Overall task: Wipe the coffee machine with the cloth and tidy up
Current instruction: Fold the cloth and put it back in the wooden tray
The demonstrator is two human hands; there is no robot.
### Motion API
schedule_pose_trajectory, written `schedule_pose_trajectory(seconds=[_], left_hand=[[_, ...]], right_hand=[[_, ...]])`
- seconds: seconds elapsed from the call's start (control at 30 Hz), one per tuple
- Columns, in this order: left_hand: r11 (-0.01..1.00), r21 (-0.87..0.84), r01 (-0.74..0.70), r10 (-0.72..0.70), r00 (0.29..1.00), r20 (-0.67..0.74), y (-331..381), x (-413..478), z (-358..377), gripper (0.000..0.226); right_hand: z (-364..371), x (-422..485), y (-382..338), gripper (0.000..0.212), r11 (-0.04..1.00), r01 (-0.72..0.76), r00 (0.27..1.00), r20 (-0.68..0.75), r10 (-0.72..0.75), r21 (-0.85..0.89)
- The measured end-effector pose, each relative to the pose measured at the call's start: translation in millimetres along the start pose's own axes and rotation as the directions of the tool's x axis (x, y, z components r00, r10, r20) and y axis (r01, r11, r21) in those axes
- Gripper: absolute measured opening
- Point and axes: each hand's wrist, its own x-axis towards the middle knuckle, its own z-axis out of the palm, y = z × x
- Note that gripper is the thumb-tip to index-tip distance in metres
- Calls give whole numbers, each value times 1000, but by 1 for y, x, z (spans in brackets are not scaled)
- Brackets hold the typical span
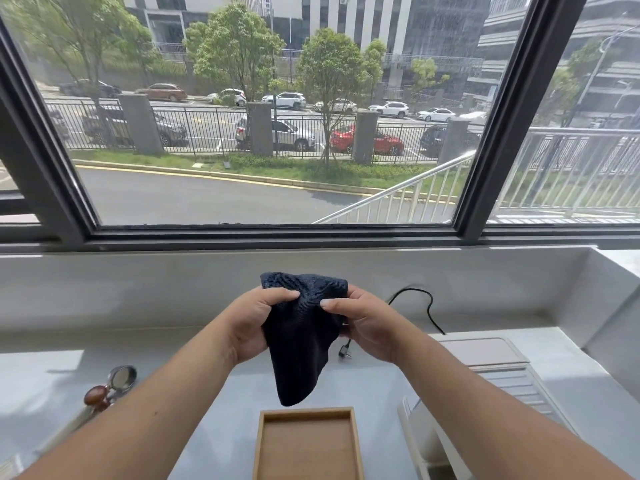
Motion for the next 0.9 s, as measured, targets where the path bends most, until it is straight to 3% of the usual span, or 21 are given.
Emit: schedule_pose_trajectory(seconds=[0.13, 0.23, 0.33, 0.5, 0.73, 0.9], left_hand=[[1000, -22, -22, 23, 999, 49, 0, 3, 1, 43], [999, 3, -46, 46, 999, 5, 1, 5, 1, 37], [983, 179, -30, 40, 998, -50, 2, 2, -1, 31], [922, 382, 67, -82, 996, 23, -4, -2, -9, 53], [964, 265, -6, 40, 992, -122, -10, 4, -18, 25], [950, 306, -55, 120, 973, -196, -11, 6, -18, 20]], right_hand=[[0, 1, 1, 35, 999, -16, 999, 33, 17, -44], [-4, 2, -1, 33, 999, 28, 999, 16, -28, -32], [-11, 4, -2, 38, 998, 33, 999, 19, -34, 50], [-12, 4, -1, 32, 993, 13, 1000, -14, -12, 114], [-22, 0, 3, 26, 996, -40, 995, -83, 46, 74], [-22, 2, 5, 23, 999, -49, 984, -174, 45, -18]])
